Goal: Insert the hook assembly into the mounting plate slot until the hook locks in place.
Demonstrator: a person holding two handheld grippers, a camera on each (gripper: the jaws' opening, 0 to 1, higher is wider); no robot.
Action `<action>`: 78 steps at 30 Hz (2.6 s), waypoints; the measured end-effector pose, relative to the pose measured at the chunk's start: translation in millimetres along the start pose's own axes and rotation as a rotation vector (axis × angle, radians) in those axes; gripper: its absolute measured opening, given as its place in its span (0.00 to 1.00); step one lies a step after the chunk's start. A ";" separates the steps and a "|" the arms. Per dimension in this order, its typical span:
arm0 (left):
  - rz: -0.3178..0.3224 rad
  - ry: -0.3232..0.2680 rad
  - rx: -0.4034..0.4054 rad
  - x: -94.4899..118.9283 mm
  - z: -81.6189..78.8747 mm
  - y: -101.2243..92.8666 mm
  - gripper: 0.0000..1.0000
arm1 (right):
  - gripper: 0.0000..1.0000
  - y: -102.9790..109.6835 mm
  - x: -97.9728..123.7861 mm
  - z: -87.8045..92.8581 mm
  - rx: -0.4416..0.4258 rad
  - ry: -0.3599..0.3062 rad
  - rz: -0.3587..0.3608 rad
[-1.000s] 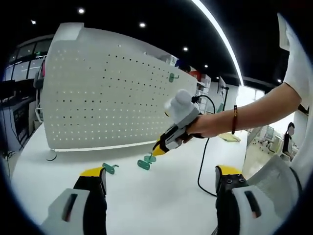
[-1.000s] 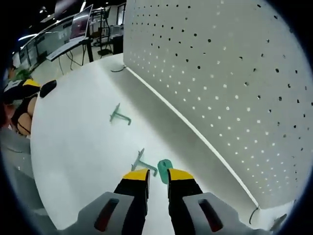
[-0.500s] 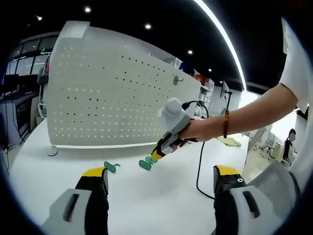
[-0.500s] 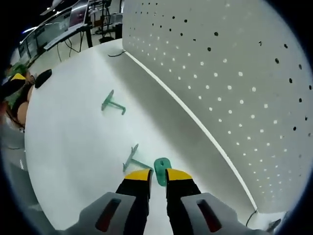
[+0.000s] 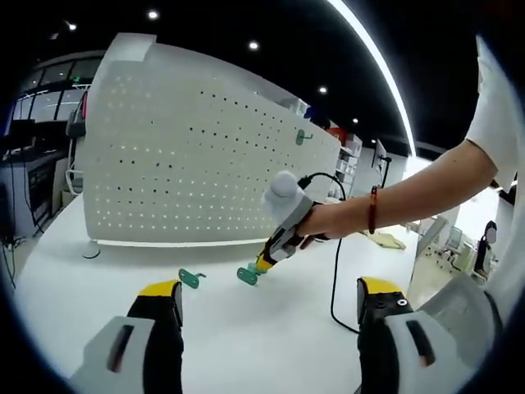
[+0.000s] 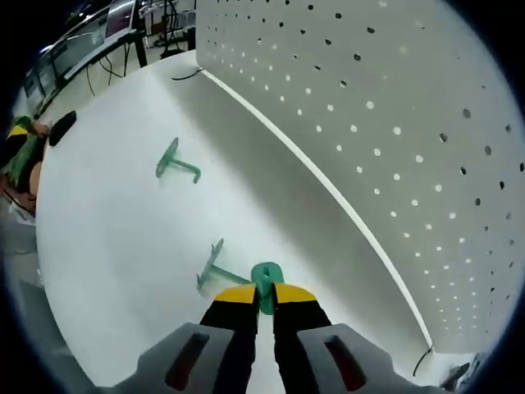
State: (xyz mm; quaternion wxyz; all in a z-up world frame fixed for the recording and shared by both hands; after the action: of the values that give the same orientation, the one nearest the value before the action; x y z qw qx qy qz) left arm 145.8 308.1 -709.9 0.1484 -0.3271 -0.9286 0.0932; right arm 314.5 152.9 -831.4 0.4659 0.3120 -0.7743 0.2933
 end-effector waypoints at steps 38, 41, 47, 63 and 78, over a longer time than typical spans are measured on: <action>0.034 0.007 -0.064 10.3 -12.3 -16.0 0.90 | 0.02 -15.8 87.5 -43.8 -0.306 -0.412 0.122; 0.040 0.002 -0.074 10.0 -15.1 -17.6 0.90 | 0.02 -25.0 101.4 -48.9 -0.362 -0.487 0.151; 0.053 0.007 -0.086 8.9 -15.1 -22.9 0.90 | 0.02 -41.7 131.0 -52.0 -0.418 -0.589 0.198; 0.101 0.025 -0.122 5.2 -19.1 -38.3 0.91 | 0.02 -85.6 188.5 -58.3 -0.537 -0.765 0.298; 0.100 0.044 -0.135 7.2 -19.5 -42.3 0.91 | 0.02 -115.7 252.7 -81.8 -0.601 -1.007 0.407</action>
State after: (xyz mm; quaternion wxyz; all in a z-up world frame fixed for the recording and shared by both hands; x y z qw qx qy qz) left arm 122.5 281.6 -678.6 0.1416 -0.3843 -0.9118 0.0302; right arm 352.3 87.4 -551.7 0.0459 0.1133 -0.9918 -0.0379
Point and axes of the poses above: the point that each gripper's makers call its tool centre point, and the gripper's own axes: x roughly backward along the fingers, y roughly to its left, z roughly out of its underside, the point moved 2 cm from there along x, roughly backward along the fingers
